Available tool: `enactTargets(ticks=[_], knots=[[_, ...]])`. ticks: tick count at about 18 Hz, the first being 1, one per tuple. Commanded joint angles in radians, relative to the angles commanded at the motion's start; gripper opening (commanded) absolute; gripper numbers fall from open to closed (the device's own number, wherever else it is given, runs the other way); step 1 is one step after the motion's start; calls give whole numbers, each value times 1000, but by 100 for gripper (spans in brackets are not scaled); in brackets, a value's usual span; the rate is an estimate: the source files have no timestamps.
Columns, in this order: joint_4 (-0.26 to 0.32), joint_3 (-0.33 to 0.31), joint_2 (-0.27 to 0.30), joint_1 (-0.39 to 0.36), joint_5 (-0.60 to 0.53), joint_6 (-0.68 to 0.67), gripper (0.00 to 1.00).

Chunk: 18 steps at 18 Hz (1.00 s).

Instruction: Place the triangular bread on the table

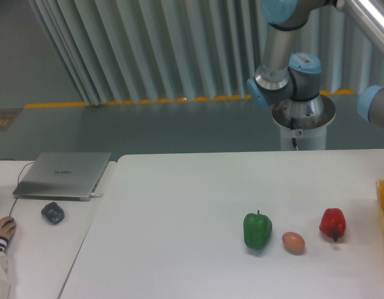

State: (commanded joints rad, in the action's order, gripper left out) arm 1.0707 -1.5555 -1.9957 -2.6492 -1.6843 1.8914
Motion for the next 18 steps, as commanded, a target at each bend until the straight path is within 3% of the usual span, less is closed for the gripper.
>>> enactTargets(ticks=[9, 10, 14, 18], knots=[[-3, 2, -17, -3, 2, -6, 100], [-3, 2, -17, -3, 2, -5, 94], [-6, 2, -23, -3, 2, -3, 88], [-6, 2, -25, -3, -2, -5, 52]])
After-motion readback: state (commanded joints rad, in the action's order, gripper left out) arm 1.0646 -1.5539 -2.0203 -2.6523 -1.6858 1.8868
